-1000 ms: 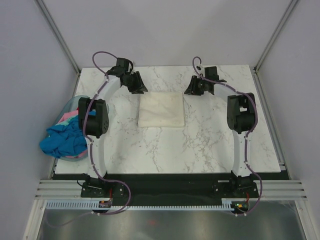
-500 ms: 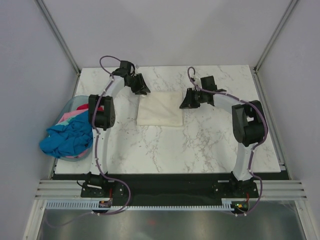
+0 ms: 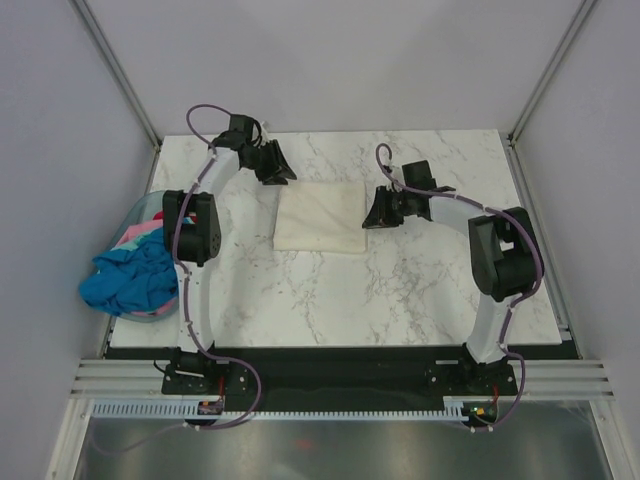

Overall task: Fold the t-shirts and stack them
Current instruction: Fold the tshirt, then neatly place the folded tshirt to the corner

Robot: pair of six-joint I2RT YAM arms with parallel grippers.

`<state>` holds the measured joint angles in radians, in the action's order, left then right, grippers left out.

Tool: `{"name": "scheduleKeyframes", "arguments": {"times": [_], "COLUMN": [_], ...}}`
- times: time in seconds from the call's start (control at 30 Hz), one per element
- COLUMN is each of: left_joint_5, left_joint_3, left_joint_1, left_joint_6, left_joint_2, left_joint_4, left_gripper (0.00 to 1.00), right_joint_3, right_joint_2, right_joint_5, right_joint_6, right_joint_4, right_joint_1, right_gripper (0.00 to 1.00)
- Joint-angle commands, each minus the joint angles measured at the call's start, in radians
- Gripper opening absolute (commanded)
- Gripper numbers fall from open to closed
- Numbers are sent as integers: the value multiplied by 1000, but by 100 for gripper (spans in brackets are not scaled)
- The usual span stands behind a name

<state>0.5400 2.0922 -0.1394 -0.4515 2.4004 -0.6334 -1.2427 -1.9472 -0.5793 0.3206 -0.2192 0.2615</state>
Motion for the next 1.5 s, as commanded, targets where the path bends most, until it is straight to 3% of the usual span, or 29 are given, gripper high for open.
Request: {"name": "scheduleKeyframes", "arguments": {"times": [0.0, 0.13, 0.33, 0.5, 0.63, 0.73, 0.8, 1.03, 1.17, 1.3, 1.47], "left_joint_5": [-15, -54, -124, -213, -284, -285, -276, -193, -137, -68, -20], "left_joint_3": [-107, -353, -646, -745, -736, -675, -647, -526, -587, -776, -853], "left_joint_1": [-2, -5, -5, -6, -5, -5, -5, -5, -19, -49, -49], "left_joint_6": [33, 28, 16, -22, -26, -13, 8, 132, 152, 131, 120], "left_joint_2": [-214, -329, -428, -420, -408, -418, -443, -575, -679, -802, -840], "left_joint_4": [-9, -9, 53, 75, 64, 12, -28, -135, -112, -3, 50], "left_gripper": [45, 36, 15, 10, 10, 12, 18, 29, 29, 31, 31], "right_joint_3": [11, 20, 49, 54, 19, -9, -36, -199, -349, -450, -547], "right_joint_2": [106, 116, 42, -15, 33, 109, 122, 4, -91, -185, -312], "right_joint_5": [-2, -11, -16, 33, 70, 126, 174, 311, 254, 217, 191], "right_joint_6": [15, 24, 51, 20, 3, -5, -21, -52, -80, -132, -129], "right_joint_4": [7, 18, 89, 77, 0, -35, -46, -127, -151, -158, -158], "right_joint_1": [27, 90, 122, 120, 120, 119, 116, 52, 13, 4, 2], "right_gripper": [26, 27, 28, 30, 35, 46, 54, 67, 67, 67, 65]}}
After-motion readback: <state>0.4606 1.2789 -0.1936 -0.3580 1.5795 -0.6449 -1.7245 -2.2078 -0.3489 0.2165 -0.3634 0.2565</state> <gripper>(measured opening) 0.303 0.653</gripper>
